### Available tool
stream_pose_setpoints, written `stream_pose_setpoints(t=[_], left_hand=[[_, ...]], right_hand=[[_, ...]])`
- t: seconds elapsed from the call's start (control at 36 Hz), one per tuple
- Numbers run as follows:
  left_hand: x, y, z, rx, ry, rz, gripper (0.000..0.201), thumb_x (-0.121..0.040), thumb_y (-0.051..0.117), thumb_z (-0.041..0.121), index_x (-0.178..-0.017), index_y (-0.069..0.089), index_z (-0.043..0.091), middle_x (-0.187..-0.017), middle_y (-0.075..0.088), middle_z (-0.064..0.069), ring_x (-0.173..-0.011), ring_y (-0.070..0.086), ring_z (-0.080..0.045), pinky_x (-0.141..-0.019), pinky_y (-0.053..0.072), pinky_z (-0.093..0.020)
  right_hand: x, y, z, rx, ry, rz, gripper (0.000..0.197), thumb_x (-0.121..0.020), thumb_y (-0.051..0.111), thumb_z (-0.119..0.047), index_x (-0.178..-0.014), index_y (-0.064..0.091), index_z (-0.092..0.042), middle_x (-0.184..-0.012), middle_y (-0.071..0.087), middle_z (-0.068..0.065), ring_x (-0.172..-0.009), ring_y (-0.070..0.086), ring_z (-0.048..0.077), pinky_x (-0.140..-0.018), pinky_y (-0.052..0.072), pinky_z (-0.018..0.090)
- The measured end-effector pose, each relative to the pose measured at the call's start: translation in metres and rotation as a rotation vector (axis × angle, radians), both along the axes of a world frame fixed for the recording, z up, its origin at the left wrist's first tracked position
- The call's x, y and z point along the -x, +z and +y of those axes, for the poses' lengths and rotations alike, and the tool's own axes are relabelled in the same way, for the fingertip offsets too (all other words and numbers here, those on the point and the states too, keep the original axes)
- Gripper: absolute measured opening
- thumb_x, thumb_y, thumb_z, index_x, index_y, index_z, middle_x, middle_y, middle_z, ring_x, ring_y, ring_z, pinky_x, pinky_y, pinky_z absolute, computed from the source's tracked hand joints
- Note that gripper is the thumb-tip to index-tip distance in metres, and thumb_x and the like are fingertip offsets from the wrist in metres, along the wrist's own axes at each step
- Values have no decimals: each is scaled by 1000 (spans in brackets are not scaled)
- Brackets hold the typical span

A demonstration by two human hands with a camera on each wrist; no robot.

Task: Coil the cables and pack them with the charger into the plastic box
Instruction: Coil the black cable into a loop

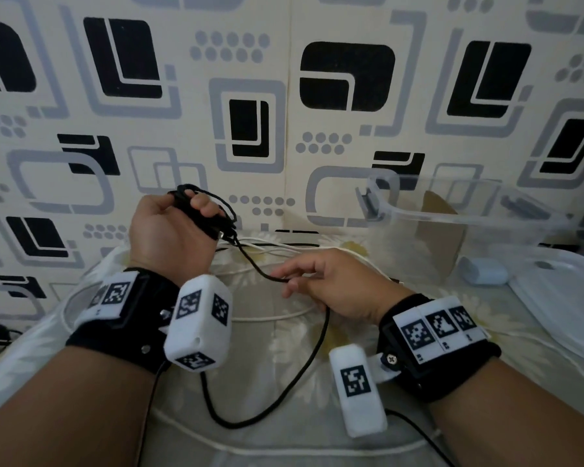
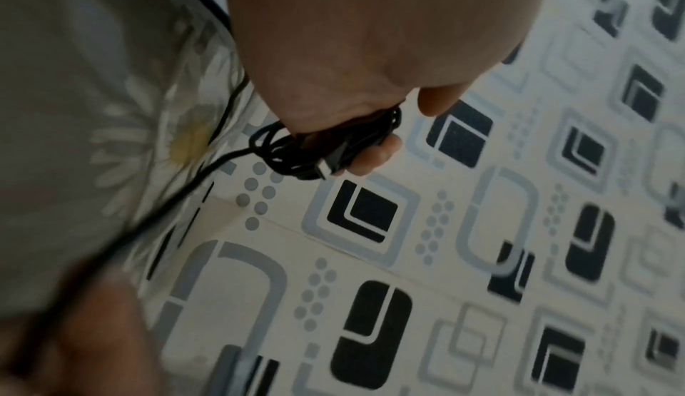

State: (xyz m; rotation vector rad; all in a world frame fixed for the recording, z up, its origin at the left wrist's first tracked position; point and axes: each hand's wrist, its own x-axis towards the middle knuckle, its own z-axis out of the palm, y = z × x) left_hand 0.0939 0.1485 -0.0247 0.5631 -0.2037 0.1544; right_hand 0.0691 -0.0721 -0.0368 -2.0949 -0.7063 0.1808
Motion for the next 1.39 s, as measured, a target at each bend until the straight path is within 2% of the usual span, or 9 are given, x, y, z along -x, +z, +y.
stream_pose_setpoints(t=[0.42, 0.5, 0.61, 0.83, 1.0, 1.08, 1.17, 1.25, 1.39], left_hand=[[8, -2, -43, -697, 15, -79, 20, -70, 38, 23, -86, 40, 11, -60, 42, -3, -56, 38, -19, -62, 33, -30], [4, -5, -49, -862, 34, -77, 23, -67, 40, 25, -87, 41, 13, -51, 48, 3, -50, 43, -14, -59, 36, -28], [0, -16, -39, -1039, 43, -137, 37, -67, 49, 49, -90, 48, 21, -65, 57, 9, -67, 52, -14, -74, 41, -36], [14, -12, -37, -1253, 4, -184, 44, -78, 40, 68, -85, 48, 25, -71, 50, 4, -77, 47, -22, -77, 37, -47], [27, -6, -41, -1430, -81, -277, 63, -84, 23, 77, -92, 52, 22, -67, 56, 9, -72, 56, -18, -79, 44, -44], [27, -7, -40, -1534, -88, -313, 67, -79, 25, 85, -89, 58, 28, -72, 61, -10, -70, 56, -27, -75, 47, -50], [28, -8, -41, -1559, -97, -325, 46, -76, 38, 80, -67, 55, 38, -58, 51, 8, -56, 45, -10, -63, 40, -31], [24, -8, -40, -1629, -90, -319, 59, -66, 48, 84, -75, 55, 26, -62, 54, 9, -55, 47, -7, -63, 41, -31], [22, -6, -36, -1700, -58, -319, 46, -60, 57, 77, -84, 60, 38, -72, 66, 18, -67, 58, 4, -70, 42, -24]], right_hand=[[2, 3, 2, -107, 23, -22, 27, -96, 52, -3, -113, 68, -15, -82, 67, -14, -65, 55, -17, -65, 38, 1], [3, 3, 4, -167, 30, -21, 25, -95, 55, -3, -112, 69, -16, -84, 71, -11, -81, 61, -7, -79, 44, 11], [5, 5, 5, -342, 86, 59, 22, -92, 56, 4, -101, 60, -16, -95, 71, 2, -83, 66, 4, -54, 46, 18], [5, 4, 6, -475, 233, 131, 27, -86, 52, 10, -99, 45, -13, -107, 65, 16, -103, 63, 29, -65, 50, 26], [6, 5, 4, -501, 223, 212, 31, -88, 50, 16, -111, 43, -4, -104, 64, 32, -82, 65, 24, -67, 52, 29], [7, 6, 4, -475, 154, 218, 22, -91, 53, 8, -103, 44, -7, -87, 71, 21, -57, 61, 23, -58, 50, 30], [5, 5, 3, -467, 95, 205, 21, -92, 55, 5, -93, 44, -14, -65, 68, 5, -46, 59, 23, -48, 49, 26], [3, 6, 3, -458, 87, 204, 22, -92, 58, 0, -94, 42, -14, -70, 68, 14, -55, 59, 32, -47, 51, 29], [1, 6, 5, -503, 40, 196, 24, -90, 63, -5, -91, 40, -14, -57, 59, 11, -41, 56, 23, -47, 48, 32]])
